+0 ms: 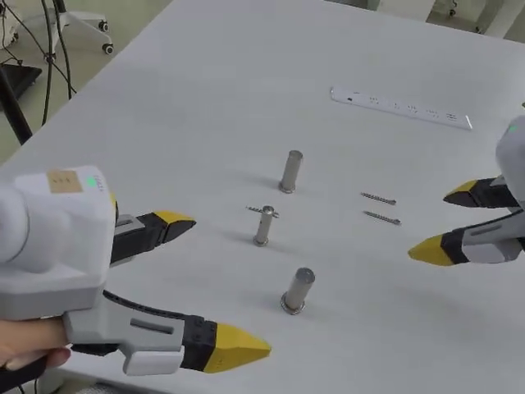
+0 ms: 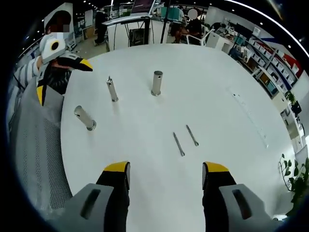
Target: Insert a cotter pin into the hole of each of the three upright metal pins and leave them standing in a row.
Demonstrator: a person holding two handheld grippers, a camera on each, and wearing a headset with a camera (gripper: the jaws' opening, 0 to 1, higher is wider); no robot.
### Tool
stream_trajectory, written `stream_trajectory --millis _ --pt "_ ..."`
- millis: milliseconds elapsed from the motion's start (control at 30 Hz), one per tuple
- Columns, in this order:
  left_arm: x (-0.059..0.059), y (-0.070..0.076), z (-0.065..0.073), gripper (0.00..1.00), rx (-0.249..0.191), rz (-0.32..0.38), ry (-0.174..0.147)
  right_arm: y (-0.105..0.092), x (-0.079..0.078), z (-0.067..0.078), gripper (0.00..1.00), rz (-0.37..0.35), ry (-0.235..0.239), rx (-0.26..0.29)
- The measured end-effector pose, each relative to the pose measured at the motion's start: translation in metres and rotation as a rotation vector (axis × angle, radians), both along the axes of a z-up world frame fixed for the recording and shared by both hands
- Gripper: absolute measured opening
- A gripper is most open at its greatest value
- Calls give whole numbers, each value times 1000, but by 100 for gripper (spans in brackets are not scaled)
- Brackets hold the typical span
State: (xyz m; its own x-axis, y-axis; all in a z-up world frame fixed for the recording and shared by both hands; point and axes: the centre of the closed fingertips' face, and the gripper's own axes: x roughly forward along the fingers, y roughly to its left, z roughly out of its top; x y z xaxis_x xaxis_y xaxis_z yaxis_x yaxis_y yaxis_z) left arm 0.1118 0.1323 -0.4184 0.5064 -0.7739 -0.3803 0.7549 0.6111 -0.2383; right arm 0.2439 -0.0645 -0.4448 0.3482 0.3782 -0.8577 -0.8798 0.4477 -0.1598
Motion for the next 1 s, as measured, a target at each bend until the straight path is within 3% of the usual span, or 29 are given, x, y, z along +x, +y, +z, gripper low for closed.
stream_trajectory --millis 167,600,733,900,1000 --pt "0 3 2 99 8 6 -1 1 13 -9 45 24 32 -48" --pt "-4 11 -1 99 19 23 27 19 37 -36 22 151 96 -99" --pt "-1 13 0 99 8 43 31 16 44 -42 20 155 103 -120" --pt "-1 16 -3 99 26 50 39 15 48 -47 11 140 131 -116" --pt "2 18 -1 99 19 67 30 15 50 -49 11 138 143 -110"
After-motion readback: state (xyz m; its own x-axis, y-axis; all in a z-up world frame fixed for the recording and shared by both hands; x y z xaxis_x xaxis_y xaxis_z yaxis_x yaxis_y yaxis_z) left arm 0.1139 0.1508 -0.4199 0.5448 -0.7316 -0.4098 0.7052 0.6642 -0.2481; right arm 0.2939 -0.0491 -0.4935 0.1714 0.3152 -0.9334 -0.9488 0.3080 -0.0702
